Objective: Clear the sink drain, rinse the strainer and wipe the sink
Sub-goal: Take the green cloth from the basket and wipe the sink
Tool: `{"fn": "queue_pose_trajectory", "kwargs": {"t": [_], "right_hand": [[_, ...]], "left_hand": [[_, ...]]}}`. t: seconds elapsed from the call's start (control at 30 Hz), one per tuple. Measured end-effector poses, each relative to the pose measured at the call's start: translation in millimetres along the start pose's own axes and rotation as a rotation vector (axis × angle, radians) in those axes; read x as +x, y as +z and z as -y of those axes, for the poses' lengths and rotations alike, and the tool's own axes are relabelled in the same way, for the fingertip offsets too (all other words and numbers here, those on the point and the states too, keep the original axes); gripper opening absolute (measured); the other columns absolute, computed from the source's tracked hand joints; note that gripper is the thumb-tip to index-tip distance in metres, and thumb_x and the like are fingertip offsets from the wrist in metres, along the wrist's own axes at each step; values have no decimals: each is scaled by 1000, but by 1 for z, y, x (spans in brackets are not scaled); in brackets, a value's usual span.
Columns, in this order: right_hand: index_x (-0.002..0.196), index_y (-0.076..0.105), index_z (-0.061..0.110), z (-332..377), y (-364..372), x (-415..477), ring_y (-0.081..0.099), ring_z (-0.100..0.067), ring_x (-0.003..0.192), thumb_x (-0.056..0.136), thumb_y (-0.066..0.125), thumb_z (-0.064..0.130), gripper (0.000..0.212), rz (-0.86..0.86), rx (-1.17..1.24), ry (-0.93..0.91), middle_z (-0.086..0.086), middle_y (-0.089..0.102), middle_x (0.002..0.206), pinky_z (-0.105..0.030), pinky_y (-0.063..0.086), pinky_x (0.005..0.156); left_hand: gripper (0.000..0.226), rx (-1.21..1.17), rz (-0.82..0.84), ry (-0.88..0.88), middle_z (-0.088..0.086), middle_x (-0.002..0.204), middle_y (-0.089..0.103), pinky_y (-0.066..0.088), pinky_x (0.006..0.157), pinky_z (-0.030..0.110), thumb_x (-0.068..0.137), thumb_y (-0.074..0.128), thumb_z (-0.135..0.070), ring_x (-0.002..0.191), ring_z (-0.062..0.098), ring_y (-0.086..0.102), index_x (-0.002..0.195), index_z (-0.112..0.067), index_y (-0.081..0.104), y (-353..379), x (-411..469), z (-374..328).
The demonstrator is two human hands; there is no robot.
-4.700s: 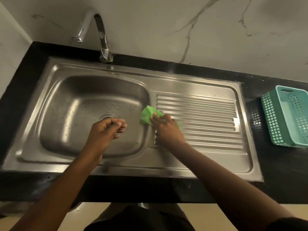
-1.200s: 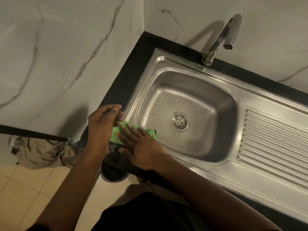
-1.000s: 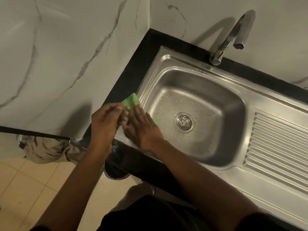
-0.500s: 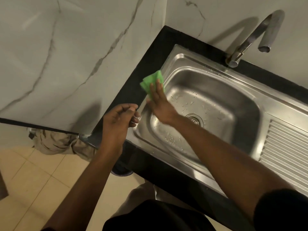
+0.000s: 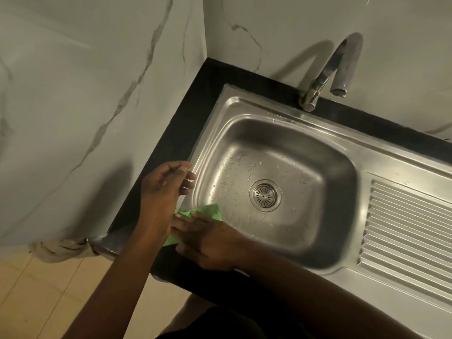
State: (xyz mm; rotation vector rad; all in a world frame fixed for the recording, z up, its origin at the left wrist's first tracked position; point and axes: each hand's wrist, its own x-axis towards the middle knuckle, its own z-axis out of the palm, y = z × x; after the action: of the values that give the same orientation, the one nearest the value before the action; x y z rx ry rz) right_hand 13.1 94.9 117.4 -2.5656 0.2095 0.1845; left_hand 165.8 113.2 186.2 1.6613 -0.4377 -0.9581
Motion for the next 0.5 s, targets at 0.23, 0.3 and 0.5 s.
{"fn": "queue_pose_trajectory", "kwargs": {"t": [0.23, 0.3, 0.5], "right_hand": [[159, 37, 5, -46, 7, 22, 24, -27, 159, 113, 41, 35, 56, -344, -27, 88, -17, 31, 168, -47, 21, 128], [160, 36, 2, -65, 1, 27, 19, -28, 161, 113, 42, 33, 56, -410, -56, 103, -19, 26, 170, -49, 23, 128], [167, 13, 9, -110, -26, 48, 6, -24, 163, 113, 33, 41, 66, -426, -73, 249, -12, 3, 175, -47, 16, 131]], "left_hand": [[13, -3, -31, -46, 10, 99, 80, 60, 84, 37, 100, 69, -19, 91, 25, 75, 104, -23, 81, 4, 13, 3], [13, -11, -38, -49, 9, 94, 81, 60, 78, 32, 100, 69, -16, 85, 21, 74, 101, -22, 81, 4, 15, 3], [16, -21, -23, -37, 3, 85, 80, 58, 75, 31, 97, 71, -22, 77, 15, 74, 89, -31, 82, 9, 24, 1]]}}
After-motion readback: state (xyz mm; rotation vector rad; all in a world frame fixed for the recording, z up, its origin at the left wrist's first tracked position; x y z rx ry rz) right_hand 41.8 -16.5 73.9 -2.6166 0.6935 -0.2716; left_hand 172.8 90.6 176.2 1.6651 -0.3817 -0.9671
